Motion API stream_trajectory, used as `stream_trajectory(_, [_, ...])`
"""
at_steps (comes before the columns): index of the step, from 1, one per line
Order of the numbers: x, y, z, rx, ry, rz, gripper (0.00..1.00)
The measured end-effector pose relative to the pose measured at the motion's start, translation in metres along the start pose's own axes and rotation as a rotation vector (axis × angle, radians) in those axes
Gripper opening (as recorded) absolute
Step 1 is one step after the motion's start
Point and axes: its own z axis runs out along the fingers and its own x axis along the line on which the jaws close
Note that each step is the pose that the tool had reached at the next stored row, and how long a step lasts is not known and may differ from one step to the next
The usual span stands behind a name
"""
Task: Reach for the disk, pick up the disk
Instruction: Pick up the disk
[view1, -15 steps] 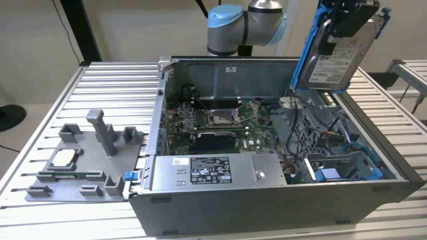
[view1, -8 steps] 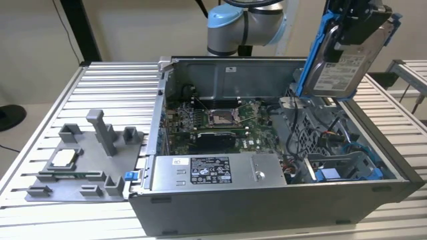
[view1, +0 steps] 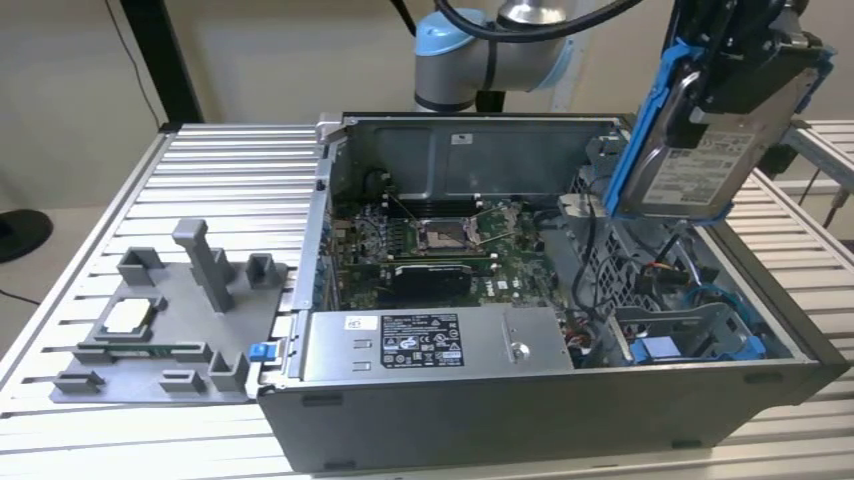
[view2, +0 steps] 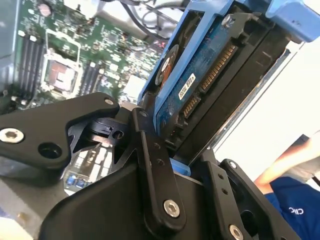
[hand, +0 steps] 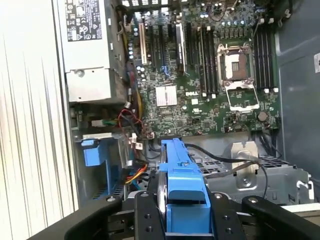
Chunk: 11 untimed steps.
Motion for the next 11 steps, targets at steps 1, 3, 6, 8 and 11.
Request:
stream_trajectory(1, [0.0046, -0.0005, 0.0001, 0.0, 0.0, 0.0, 0.0])
stream_trajectory(3, [0.0129, -0.0016, 0.0005, 0.0, -0.0001, 0.001, 0.0])
stream_trajectory(6, [0.0264, -0.0032, 0.001, 0.0, -0.0001, 0.001, 0.0])
stream_trajectory(8, [0.0353, -0.0043, 0.0013, 0.0, 0.0001, 0.001, 0.0])
stream_trajectory(11, [0.0485, -0.0059, 0.0018, 0.0, -0.0001, 0.002, 0.0])
